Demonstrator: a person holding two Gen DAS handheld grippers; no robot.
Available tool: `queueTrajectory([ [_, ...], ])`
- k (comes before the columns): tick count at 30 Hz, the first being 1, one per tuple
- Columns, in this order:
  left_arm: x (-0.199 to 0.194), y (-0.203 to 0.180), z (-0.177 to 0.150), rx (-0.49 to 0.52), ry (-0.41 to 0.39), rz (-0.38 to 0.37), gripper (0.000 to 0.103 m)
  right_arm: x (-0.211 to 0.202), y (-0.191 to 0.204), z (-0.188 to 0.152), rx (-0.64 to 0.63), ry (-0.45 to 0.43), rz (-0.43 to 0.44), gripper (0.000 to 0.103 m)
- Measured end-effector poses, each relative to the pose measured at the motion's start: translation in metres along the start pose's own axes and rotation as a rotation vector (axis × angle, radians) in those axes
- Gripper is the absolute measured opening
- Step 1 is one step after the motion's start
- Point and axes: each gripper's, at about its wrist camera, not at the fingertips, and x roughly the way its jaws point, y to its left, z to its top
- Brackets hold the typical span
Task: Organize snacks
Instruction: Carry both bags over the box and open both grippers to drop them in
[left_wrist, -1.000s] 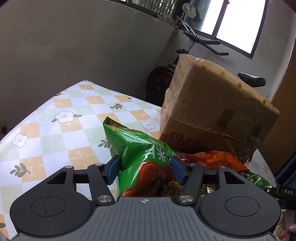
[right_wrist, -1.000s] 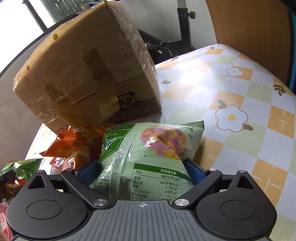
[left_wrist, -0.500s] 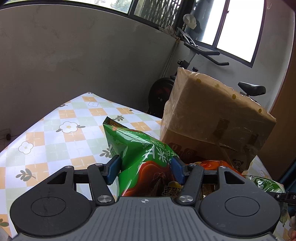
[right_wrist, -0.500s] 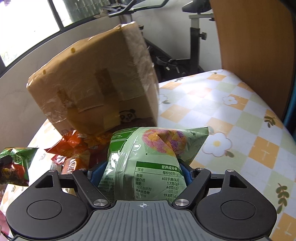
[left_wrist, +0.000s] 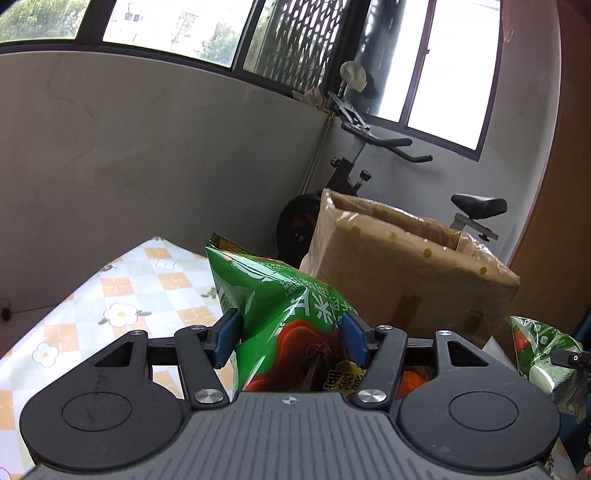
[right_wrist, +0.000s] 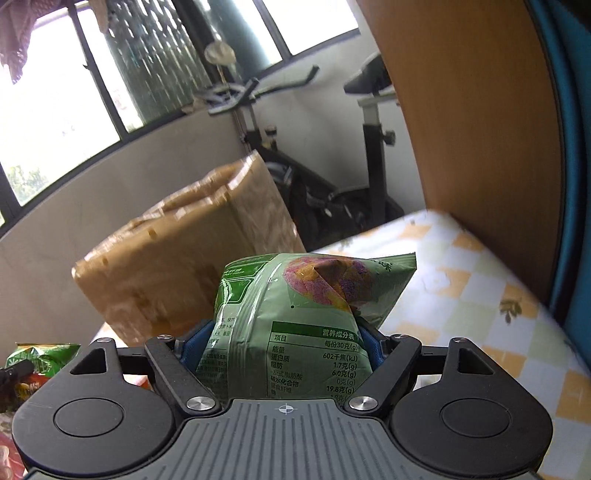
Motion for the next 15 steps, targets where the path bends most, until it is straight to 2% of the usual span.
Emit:
queueTrajectory([
  [8, -0.003, -0.018, 0.053, 0.050, -0.122, -0.079, 0.062, -0.009, 0.032, 0.063, -0.089, -0.145, 0.095, 0.076],
  [12, 0.008, -0.032, 0.083, 0.055, -0.150, -0.138, 0.062, 0.004, 0.045, 0.091, -0.095, -0.186, 0.143, 0.076],
  [15, 0.025, -0.052, 0.102, 0.096, -0.183, -0.163, 0.062, 0.025, 0.056, 0.108, -0.104, -0.196, 0.179, 0.076],
])
